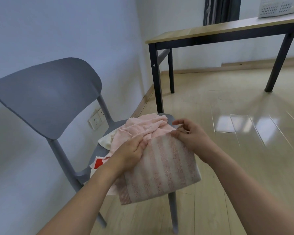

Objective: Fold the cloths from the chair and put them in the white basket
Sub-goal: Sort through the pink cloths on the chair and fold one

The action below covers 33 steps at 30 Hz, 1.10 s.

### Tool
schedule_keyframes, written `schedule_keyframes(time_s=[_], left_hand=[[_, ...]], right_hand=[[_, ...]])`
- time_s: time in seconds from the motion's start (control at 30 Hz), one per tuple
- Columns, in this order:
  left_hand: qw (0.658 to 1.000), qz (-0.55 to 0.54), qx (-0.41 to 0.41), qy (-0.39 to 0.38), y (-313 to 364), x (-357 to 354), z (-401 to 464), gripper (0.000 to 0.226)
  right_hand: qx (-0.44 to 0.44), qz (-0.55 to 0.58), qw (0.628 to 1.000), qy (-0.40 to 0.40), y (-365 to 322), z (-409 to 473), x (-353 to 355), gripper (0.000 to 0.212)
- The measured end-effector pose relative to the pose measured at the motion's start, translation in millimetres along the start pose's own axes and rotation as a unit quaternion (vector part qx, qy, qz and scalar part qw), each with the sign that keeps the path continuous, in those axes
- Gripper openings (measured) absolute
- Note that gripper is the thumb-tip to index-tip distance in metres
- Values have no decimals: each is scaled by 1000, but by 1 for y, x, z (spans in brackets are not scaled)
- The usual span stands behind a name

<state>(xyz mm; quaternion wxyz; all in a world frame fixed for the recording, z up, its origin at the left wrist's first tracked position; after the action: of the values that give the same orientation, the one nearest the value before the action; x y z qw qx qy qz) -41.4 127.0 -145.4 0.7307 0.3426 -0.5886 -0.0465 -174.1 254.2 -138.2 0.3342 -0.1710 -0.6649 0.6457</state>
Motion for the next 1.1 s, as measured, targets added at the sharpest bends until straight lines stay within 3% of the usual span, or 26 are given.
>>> schedule_keyframes(time_s=[0.1,0.2,0.3,0.37,0.43,0.53,0.63,0.73,0.87,0.97,1.03,1.1], left_hand=[[997,-36,-15,63,11,26,-1,31],[996,-20,16,84,3,35,1,32],[993,4,96,62,-34,24,-3,33],[990,-13,127,52,-48,22,-10,33],[987,-79,128,64,-47,28,-12,32],[977,-116,149,102,-48,38,-16,28],[965,-59,244,76,-76,29,-26,30],[937,-171,304,21,-87,21,-32,31],[904,-299,304,-35,-74,15,-26,21],[887,-338,308,-71,-74,3,-23,16],[883,-372,278,-67,-73,3,-14,21],[867,-430,249,-31,-72,8,-5,26]], right_hand=[[-53,63,996,-33,-3,1,1,40],[-181,-26,973,-138,24,-12,-11,48],[-235,-114,944,-202,45,-27,-22,33],[-207,-131,955,-166,41,-20,-20,24],[-143,-103,982,-72,22,-4,-8,23],[-126,27,991,33,18,3,2,25],[-258,159,952,-45,51,-13,-28,42],[-320,136,931,-106,67,-27,-44,43],[-326,133,930,-107,68,-29,-45,35],[-272,200,941,-39,60,-20,-39,22],[-213,254,943,11,48,-11,-28,15],[-214,265,940,9,46,-8,-29,12]])
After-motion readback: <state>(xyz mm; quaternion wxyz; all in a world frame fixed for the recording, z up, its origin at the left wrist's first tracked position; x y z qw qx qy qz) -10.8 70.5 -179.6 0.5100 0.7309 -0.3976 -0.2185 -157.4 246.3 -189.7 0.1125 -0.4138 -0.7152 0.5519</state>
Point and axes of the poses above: each hand's wrist, its own z-axis towards the middle knuckle, its own x-axis out of the back of the hand, y = z × x, the point moved 10 cm from there along z, towards the middle knuckle, and after that the axes turned 1 degree about -y, right-handed, at the moved point
